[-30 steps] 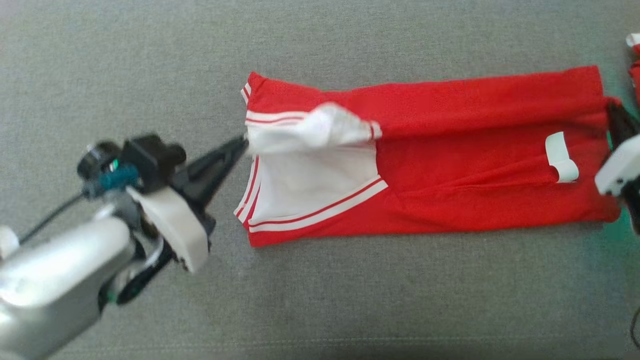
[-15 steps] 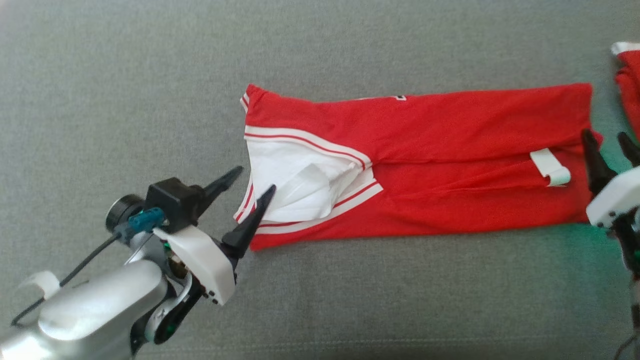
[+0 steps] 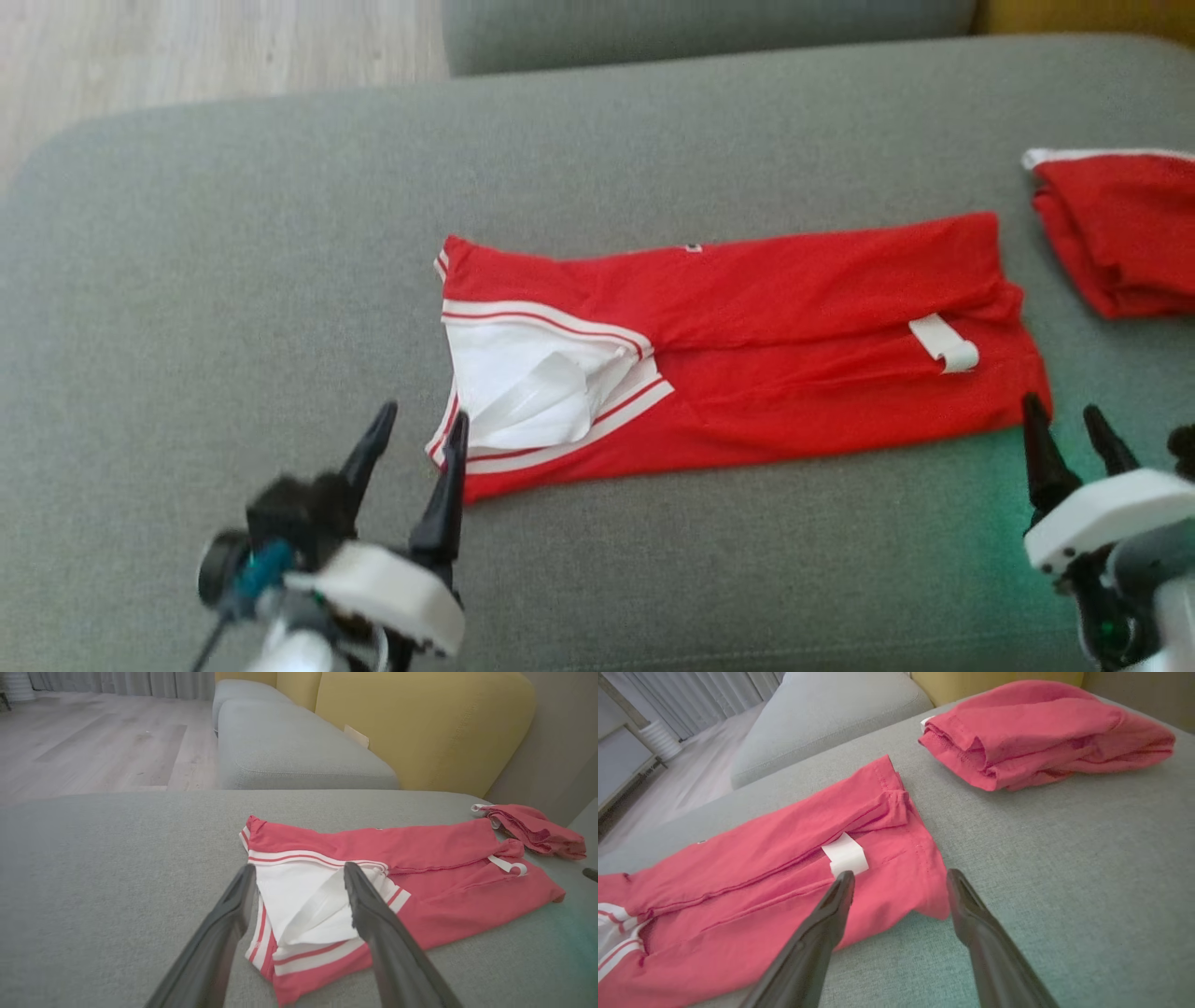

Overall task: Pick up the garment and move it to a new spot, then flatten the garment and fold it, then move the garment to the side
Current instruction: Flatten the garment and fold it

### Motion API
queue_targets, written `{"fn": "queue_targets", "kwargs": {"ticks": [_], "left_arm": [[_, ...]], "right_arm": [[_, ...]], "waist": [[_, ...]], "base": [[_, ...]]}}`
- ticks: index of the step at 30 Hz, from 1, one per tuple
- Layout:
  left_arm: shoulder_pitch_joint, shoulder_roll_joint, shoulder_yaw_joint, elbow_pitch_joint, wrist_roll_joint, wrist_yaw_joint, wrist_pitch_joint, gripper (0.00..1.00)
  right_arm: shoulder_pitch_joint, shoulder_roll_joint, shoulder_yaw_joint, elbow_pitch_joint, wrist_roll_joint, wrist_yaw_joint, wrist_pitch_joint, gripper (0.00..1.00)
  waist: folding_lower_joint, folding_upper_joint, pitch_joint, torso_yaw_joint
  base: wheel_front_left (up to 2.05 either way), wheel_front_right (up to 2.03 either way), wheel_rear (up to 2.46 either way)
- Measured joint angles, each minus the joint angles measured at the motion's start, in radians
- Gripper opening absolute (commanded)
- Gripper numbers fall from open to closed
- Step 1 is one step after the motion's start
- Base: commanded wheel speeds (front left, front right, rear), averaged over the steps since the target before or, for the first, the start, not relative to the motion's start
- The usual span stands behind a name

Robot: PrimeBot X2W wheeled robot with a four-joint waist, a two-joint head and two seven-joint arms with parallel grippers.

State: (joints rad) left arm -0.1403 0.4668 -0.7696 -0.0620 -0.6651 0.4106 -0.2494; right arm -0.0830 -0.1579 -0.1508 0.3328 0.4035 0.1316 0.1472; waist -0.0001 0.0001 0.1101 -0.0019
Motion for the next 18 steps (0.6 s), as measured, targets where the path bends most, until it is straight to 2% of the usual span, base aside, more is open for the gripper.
{"fn": "queue_targets", "kwargs": {"ticks": [4,9,18], "left_arm": [[0.108,-0.081,0.095,0.007,0.128,-0.036,0.000,1.00],[0.178,-0.189,0.175,0.025,0.242,-0.079,0.000,1.00],[0.219,-0.279,0.246,0.051,0.390,-0.150,0.000,1.00]], "right_arm": [[0.017,0.024,-0.020,0.028,-0.001,0.000,-0.029,1.00],[0.019,0.031,-0.059,0.069,-0.013,0.000,-0.034,1.00],[-0.085,0.001,-0.136,0.167,-0.064,0.000,-0.013,1.00]], "waist": [[0.0000,0.0000,-0.037,0.005],[0.0000,0.0000,-0.058,0.042],[0.0000,0.0000,-0.054,0.127]], "base": [[0.00,0.00,0.00],[0.00,0.00,0.00],[0.00,0.00,0.00]]}}
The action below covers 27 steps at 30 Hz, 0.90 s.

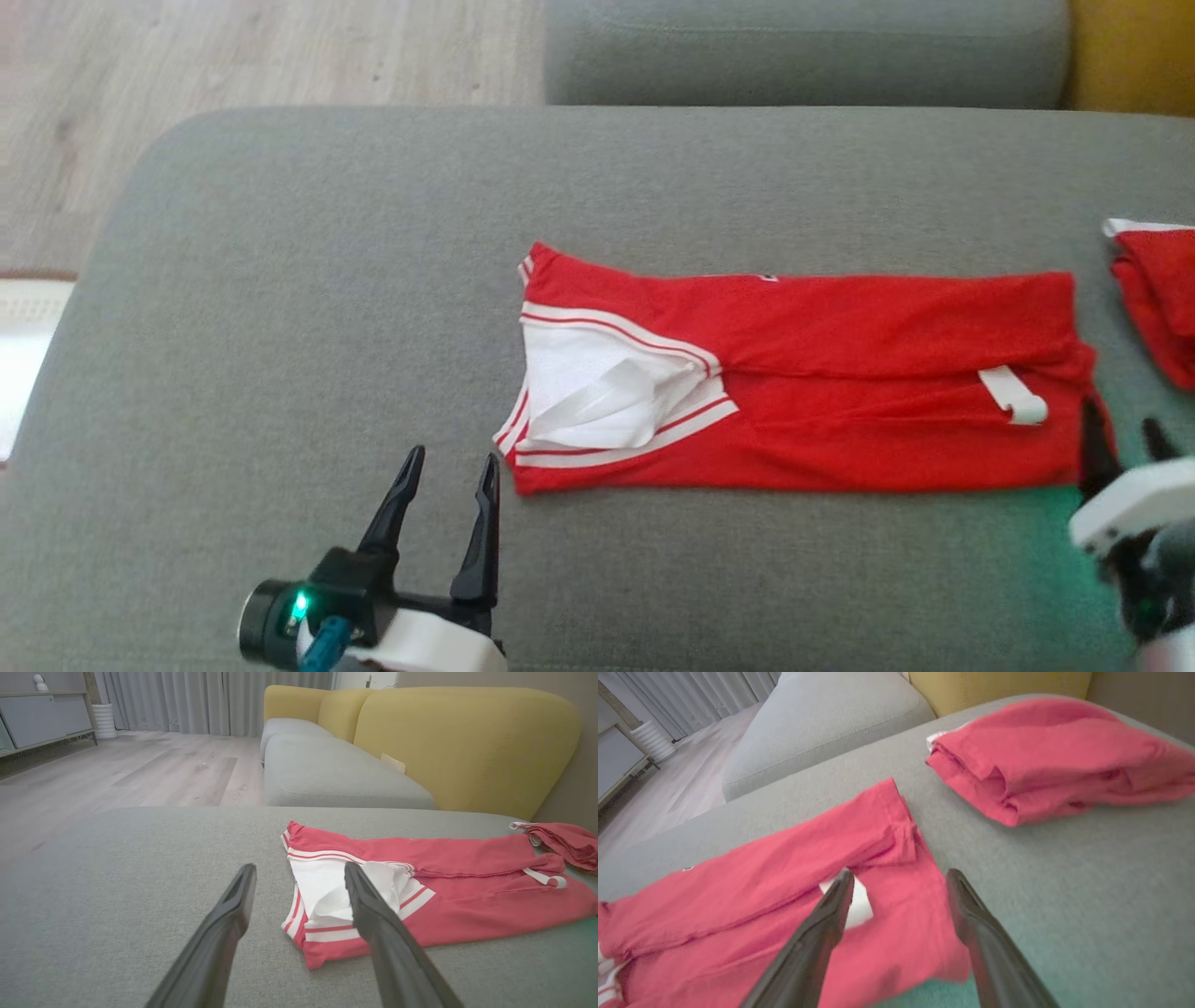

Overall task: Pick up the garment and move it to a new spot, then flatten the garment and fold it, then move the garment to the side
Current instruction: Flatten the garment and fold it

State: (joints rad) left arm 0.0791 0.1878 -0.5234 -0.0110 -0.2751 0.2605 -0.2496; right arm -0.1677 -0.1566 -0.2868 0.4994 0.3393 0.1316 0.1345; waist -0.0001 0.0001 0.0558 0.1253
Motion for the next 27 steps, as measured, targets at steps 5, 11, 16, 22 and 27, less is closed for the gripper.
{"fn": "queue_targets", "kwargs": {"ticks": [5,11,16,22,27], "left_arm": [[-0.001,-0.022,0.017,0.009,0.037,-0.035,0.000,1.00],[-0.006,-0.062,0.027,0.030,0.067,-0.081,0.000,1.00],[-0.024,-0.080,0.047,0.048,0.085,-0.114,0.000,1.00],[-0.045,-0.098,0.060,0.052,0.102,-0.139,0.000,1.00],[-0.045,-0.103,0.081,0.060,0.116,-0.155,0.000,1.00]], "right_arm": [[-0.095,-0.037,-0.053,0.069,-0.045,0.000,0.017,1.00],[-0.191,-0.081,-0.110,0.200,-0.117,0.000,0.051,1.00],[-0.256,-0.094,-0.128,0.295,-0.147,0.000,0.050,1.00],[-0.301,-0.107,-0.140,0.393,-0.164,0.000,0.038,0.97],[-0.344,-0.109,-0.125,0.454,-0.161,0.000,0.036,0.00]], "waist": [[0.0000,0.0000,0.030,0.024],[0.0000,0.0000,0.077,0.057],[0.0000,0.0000,0.111,0.072],[0.0000,0.0000,0.132,0.076],[0.0000,0.0000,0.133,0.070]], "base": [[0.00,0.00,0.00],[0.00,0.00,0.00],[0.00,0.00,0.00],[0.00,0.00,0.00],[0.00,0.00,0.00]]}}
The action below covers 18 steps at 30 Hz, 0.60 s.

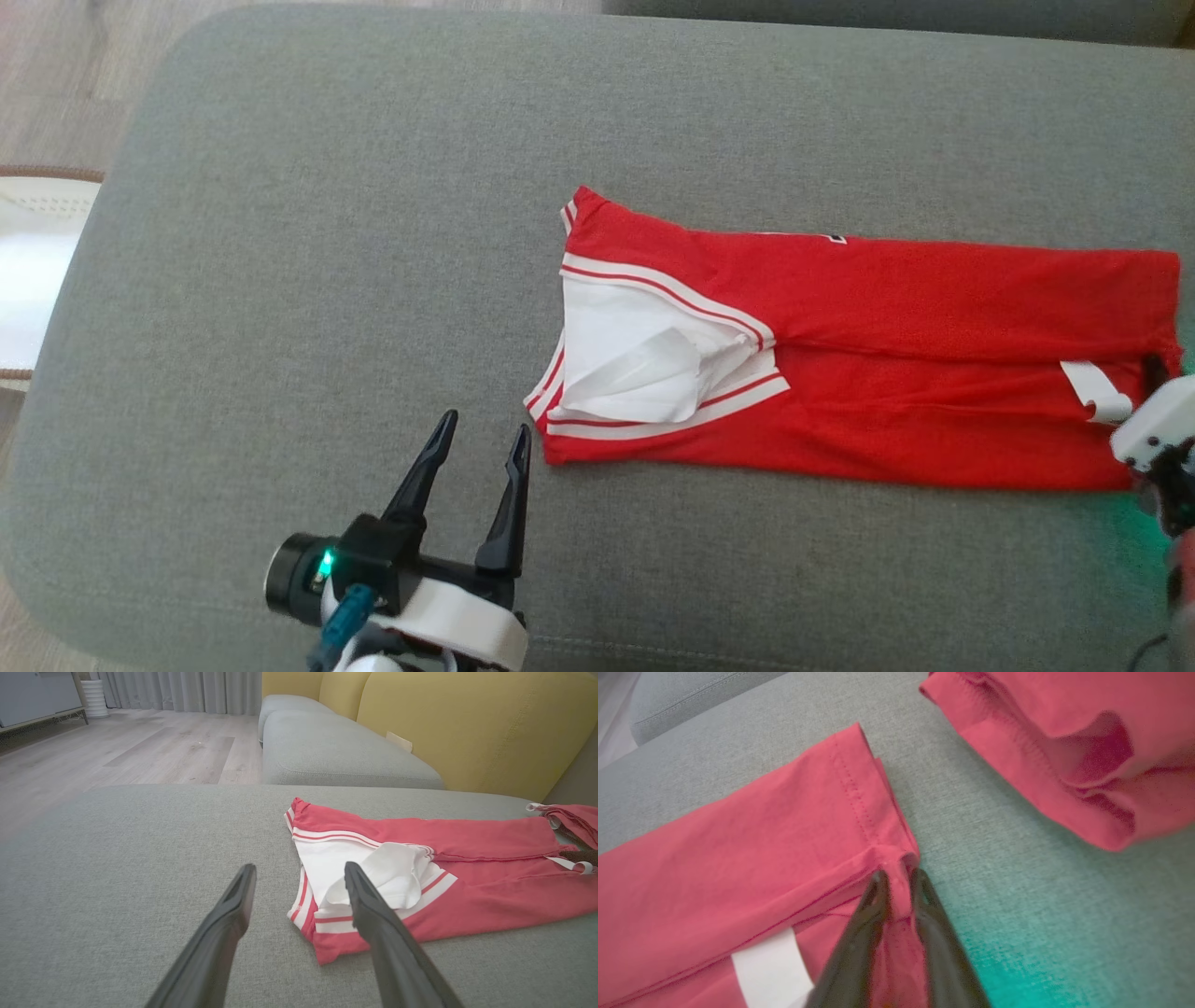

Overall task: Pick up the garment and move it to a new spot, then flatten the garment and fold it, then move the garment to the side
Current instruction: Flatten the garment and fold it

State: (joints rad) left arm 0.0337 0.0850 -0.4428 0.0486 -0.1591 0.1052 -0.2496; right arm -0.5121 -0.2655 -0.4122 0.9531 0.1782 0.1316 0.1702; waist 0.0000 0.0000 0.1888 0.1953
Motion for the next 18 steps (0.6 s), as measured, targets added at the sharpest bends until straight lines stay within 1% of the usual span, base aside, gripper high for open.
{"fn": "queue_targets", "kwargs": {"ticks": [3,6,10,15,18], "left_arm": [[0.000,-0.005,0.005,0.004,0.002,-0.008,0.000,1.00],[0.001,-0.008,0.010,0.005,0.010,-0.010,0.000,1.00],[0.002,-0.012,0.021,0.006,0.010,-0.019,0.000,1.00],[0.006,-0.016,0.033,0.017,0.017,-0.024,0.000,1.00],[0.009,-0.019,0.034,0.022,0.017,-0.027,0.000,1.00]], "right_arm": [[-0.014,0.003,0.027,0.019,0.020,0.000,-0.002,0.00],[-0.014,0.002,0.060,0.024,0.033,0.000,-0.029,0.00],[-0.013,-0.018,0.122,0.018,0.031,0.000,-0.053,0.00],[-0.022,-0.087,0.175,-0.029,0.031,0.000,-0.056,0.00],[-0.041,-0.135,0.203,-0.078,0.032,0.000,-0.031,0.00]], "waist": [[0.0000,0.0000,-0.005,-0.006],[0.0000,0.0000,-0.012,-0.017],[0.0000,0.0000,-0.025,-0.035],[0.0000,0.0000,-0.049,-0.060],[0.0000,0.0000,-0.069,-0.072]], "base": [[0.00,0.00,0.00],[0.00,0.00,0.00],[0.00,0.00,0.00],[0.00,0.00,0.00],[0.00,0.00,0.00]]}}
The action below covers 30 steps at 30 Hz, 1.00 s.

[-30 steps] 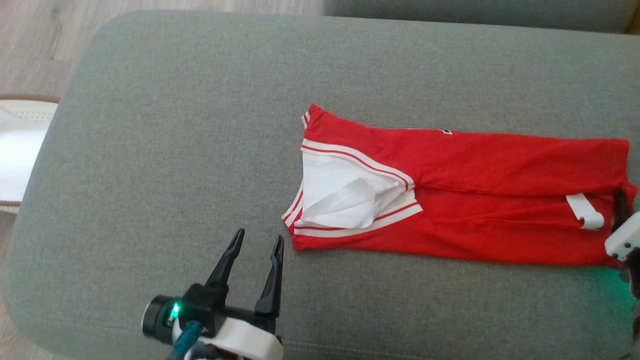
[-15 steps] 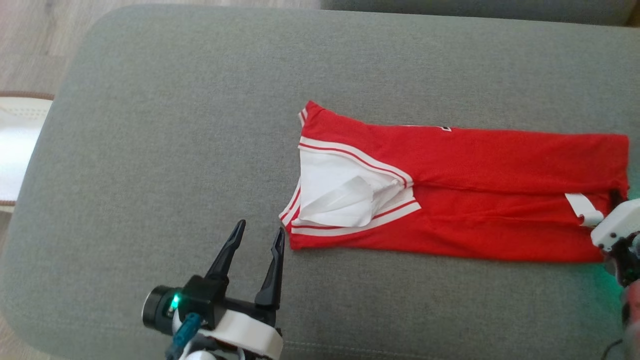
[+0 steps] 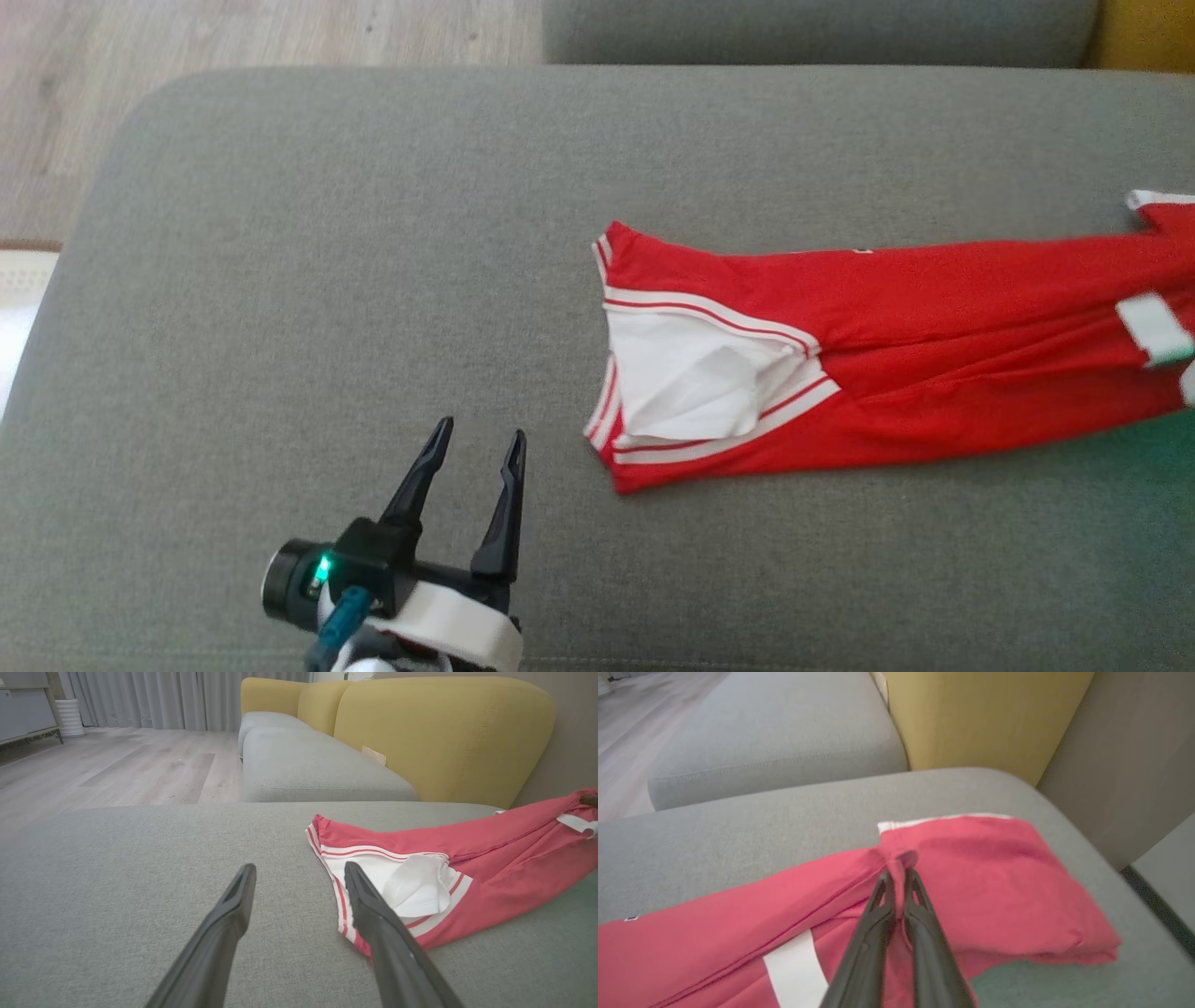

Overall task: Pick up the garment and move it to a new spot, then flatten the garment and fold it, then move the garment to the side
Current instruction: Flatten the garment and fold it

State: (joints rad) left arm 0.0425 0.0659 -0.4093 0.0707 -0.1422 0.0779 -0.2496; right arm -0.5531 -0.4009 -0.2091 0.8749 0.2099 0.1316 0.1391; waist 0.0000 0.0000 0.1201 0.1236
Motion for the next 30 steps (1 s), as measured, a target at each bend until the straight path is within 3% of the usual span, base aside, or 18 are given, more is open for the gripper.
{"fn": "queue_targets", "kwargs": {"ticks": [8,10,20,25,30], "left_arm": [[0.034,-0.003,0.001,0.016,0.000,0.000,0.000,1.00],[0.042,-0.003,-0.003,0.030,-0.002,-0.004,0.000,1.00],[0.079,-0.004,-0.010,0.049,-0.011,-0.009,0.000,1.00],[0.079,-0.004,-0.026,0.058,-0.011,-0.016,0.000,1.00],[0.077,-0.004,-0.030,0.066,-0.011,-0.017,0.000,1.00]], "right_arm": [[-0.008,-0.016,0.083,-0.151,0.014,0.000,0.068,0.00],[0.008,0.025,0.129,-0.271,0.039,0.000,0.114,0.00],[0.166,0.188,0.238,-0.516,0.063,0.000,0.216,0.00],[0.188,0.276,0.283,-0.560,0.060,0.000,0.231,0.00],[0.195,0.318,0.333,-0.551,0.058,0.000,0.232,0.00]], "waist": [[0.0000,0.0000,-0.055,-0.013],[0.0000,0.0000,-0.091,-0.003],[0.0000,0.0000,-0.135,0.072],[0.0000,0.0000,-0.138,0.121],[0.0000,0.0000,-0.129,0.166]], "base": [[0.00,0.00,0.00],[0.00,0.00,0.00],[0.00,0.00,0.00],[0.00,0.00,0.00],[0.00,0.00,0.00]]}}
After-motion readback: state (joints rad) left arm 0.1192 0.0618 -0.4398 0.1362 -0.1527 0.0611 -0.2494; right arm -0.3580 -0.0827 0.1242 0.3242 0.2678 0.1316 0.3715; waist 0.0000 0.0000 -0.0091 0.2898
